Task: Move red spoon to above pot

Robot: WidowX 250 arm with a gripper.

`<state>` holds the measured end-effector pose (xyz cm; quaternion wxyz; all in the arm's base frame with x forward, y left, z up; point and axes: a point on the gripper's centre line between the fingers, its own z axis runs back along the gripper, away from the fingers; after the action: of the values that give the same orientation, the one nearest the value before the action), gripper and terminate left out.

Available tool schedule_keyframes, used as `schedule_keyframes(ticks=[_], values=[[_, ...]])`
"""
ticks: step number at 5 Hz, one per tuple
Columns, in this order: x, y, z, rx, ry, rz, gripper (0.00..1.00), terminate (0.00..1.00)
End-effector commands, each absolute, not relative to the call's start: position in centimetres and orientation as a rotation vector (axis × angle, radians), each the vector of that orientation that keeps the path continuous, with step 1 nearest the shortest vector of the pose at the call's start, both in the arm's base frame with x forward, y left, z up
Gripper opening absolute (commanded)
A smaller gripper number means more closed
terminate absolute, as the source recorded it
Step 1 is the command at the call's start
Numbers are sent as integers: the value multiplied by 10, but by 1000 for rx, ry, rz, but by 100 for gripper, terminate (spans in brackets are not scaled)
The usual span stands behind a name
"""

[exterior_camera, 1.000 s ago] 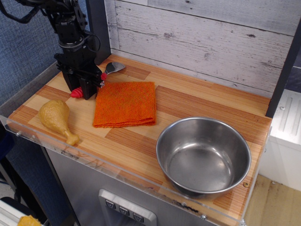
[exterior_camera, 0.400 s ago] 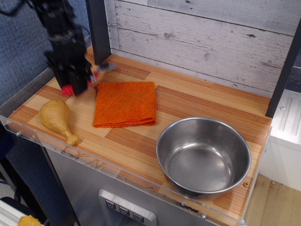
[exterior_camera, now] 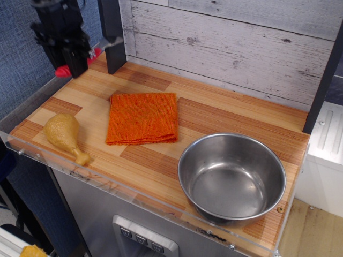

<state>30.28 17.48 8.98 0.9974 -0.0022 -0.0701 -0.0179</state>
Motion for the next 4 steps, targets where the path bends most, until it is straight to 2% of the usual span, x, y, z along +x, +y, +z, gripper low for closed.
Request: schedule_keyframes(ticks=[1, 3, 4], values=[[307, 118, 149, 23, -257, -189, 0, 0], [304, 50, 170, -14, -291, -335, 0, 0], [306, 16, 159, -7, -295, -426, 0, 0]])
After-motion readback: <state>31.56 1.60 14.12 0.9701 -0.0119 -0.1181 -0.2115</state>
